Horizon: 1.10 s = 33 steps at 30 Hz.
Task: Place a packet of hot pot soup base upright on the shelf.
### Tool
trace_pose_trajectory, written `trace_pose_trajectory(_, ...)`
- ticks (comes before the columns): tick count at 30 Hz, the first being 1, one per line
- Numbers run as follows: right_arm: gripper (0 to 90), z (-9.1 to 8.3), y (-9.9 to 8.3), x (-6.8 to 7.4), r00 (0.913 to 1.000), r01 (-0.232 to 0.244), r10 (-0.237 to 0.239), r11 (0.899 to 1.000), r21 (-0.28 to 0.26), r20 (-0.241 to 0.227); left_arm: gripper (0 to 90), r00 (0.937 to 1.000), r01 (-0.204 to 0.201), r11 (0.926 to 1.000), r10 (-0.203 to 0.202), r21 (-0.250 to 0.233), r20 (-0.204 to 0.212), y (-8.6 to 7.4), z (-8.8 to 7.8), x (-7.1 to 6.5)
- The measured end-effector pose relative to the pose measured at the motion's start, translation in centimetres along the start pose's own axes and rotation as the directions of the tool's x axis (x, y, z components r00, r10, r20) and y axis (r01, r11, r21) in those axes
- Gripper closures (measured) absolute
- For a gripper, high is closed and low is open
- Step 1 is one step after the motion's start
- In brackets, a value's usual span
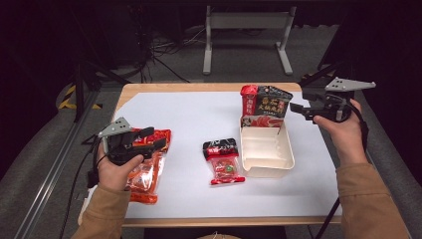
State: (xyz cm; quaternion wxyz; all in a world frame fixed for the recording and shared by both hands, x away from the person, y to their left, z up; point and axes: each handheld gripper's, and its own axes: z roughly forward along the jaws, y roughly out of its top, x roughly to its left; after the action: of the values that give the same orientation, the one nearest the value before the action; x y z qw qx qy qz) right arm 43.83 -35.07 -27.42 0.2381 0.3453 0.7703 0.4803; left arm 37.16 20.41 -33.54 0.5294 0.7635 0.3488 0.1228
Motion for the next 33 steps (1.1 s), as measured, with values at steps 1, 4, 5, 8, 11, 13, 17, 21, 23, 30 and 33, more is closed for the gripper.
trace_pose_trajectory(1, 31.0, -0.2, 0.0, 0.2, 1.0000, -0.002, 0.002, 1.000, -0.001, -0.001, 35.0, 1.0000, -0.003, 1.0000, 0.003, 0.003, -0.005, 0.0, -0.2, 0.1)
trace_pose_trajectory(4, 30.3, -1.1, -0.1, 1.3, 1.0000, 0.004, -0.004, 1.000, 0.007, -0.006, 34.7, 1.0000, 0.000, 1.0000, 0.000, 0.007, -0.005, 0.0, -0.4, 0.3)
trace_pose_trajectory(5, 30.3, -1.2, -0.1, 1.6, 1.0000, 0.006, -0.006, 1.000, 0.008, -0.008, 34.7, 1.0000, -0.001, 1.0000, 0.001, 0.005, -0.006, 0.1, -0.5, 0.3)
trace_pose_trajectory(8, 30.7, -1.8, -0.6, 2.7, 0.9994, -0.007, 0.006, 1.000, -0.015, -0.033, 34.5, 0.9998, -0.014, 0.9999, 0.014, 0.007, -0.015, 0.2, -0.9, 0.4)
trace_pose_trajectory(11, 31.5, -2.3, -1.5, 3.5, 0.9982, -0.026, 0.023, 0.998, -0.050, -0.055, 34.5, 0.9996, -0.020, 0.9997, 0.021, 0.011, -0.020, 0.2, -1.3, 0.5)
trace_pose_trajectory(13, 31.7, -2.6, -2.2, 4.0, 0.9972, -0.035, 0.030, 0.997, -0.070, -0.068, 34.1, 0.9996, -0.018, 0.9997, 0.018, 0.014, -0.022, 0.3, -1.4, 0.6)
trace_pose_trajectory(17, 31.7, -2.6, -3.4, 4.6, 0.9965, -0.039, 0.033, 0.996, -0.076, -0.077, 33.7, 0.9995, -0.030, 0.9994, 0.030, 0.017, -0.007, 0.4, -1.6, 0.8)
trace_pose_trajectory(21, 31.3, -2.5, -4.2, 5.0, 0.9973, -0.032, 0.027, 0.996, -0.082, -0.069, 32.7, 0.9993, -0.034, 0.9992, 0.035, 0.022, -0.015, 0.5, -1.9, 0.8)
trace_pose_trajectory(23, 31.2, -2.5, -4.2, 5.0, 0.9974, -0.028, 0.023, 0.997, -0.075, -0.069, 32.6, 0.9991, -0.037, 0.9992, 0.037, 0.017, -0.020, 0.5, -2.0, 0.9)
trace_pose_trajectory(30, 30.3, -2.6, -4.7, 5.0, 0.9983, -0.022, 0.018, 0.997, -0.072, -0.056, 32.4, 0.9980, -0.046, 0.9985, 0.047, 0.031, -0.041, 0.7, -2.4, 1.5)
trace_pose_trajectory(33, 30.3, -2.6, -4.9, 4.9, 0.9984, -0.027, 0.023, 0.997, -0.070, -0.052, 32.7, 0.9971, -0.054, 0.9981, 0.056, 0.030, -0.053, 0.8, -2.7, 2.3)
